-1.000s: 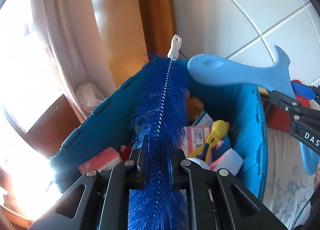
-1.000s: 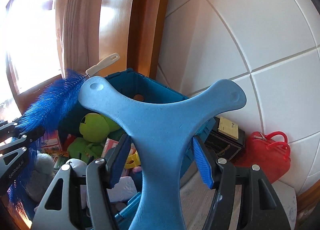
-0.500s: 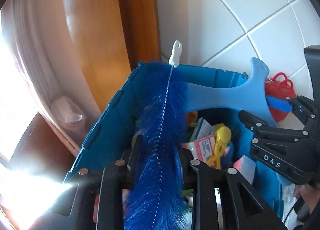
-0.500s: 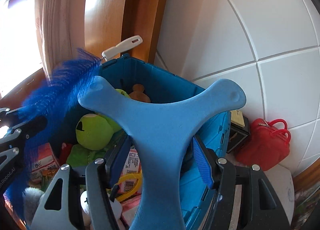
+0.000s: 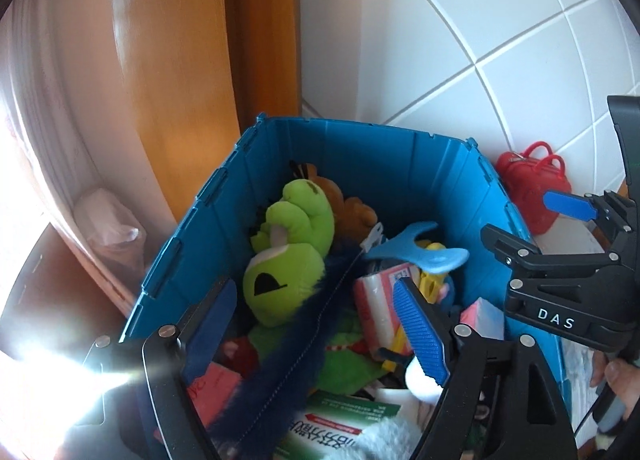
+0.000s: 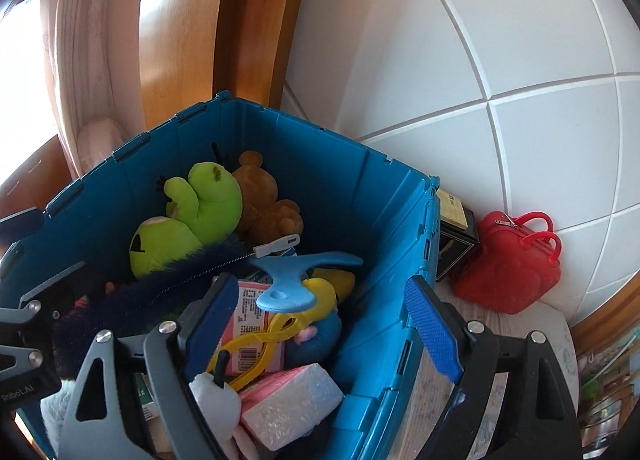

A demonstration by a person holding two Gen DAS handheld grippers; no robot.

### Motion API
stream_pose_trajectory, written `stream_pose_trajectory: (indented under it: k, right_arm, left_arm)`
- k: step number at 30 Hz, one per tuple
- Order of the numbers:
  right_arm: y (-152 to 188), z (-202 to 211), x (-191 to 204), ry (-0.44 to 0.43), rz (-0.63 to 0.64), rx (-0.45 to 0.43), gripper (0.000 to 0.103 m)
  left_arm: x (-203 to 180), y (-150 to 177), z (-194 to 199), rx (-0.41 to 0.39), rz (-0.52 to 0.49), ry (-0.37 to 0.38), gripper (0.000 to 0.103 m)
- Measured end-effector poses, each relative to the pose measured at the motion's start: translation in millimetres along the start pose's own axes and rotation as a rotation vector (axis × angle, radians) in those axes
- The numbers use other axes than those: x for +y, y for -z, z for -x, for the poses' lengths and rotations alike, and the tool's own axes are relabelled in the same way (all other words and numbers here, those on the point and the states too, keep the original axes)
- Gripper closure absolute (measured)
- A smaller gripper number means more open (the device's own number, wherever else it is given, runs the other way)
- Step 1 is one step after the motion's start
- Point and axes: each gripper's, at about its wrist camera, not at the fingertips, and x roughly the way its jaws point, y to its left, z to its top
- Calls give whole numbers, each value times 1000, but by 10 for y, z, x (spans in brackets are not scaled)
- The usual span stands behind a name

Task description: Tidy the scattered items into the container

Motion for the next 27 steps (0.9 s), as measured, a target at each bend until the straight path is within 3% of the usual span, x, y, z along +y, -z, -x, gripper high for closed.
stream_pose_trajectory:
  k: [7,10,11,12,19,27]
  right_arm:
    - [490,664,-226,-35,-5,-72,18]
    - [811,983,-370,-59,-24,-103,15]
    - [922,1084,-411,-67,-28,-112,10]
    - [1033,1184,-449,-74,-31,-122,5]
    - [1890,1908,-772,-104,-76,-195,0]
    - [2765,2340,-1065,-34,-161,-191,0]
  left_arm:
    - [-207,403,544,-71,-10,12,16]
    - [-392,660,851,-119,-7,2,7]
    - [-463,752,945,-131,-4,-5,1]
    - [-535,845,1039,-144,-1,-11,1]
    - [-1063,1543,1634,-223,4,-25,1]
    - [-1596,2175,2010,-195,12,18,1]
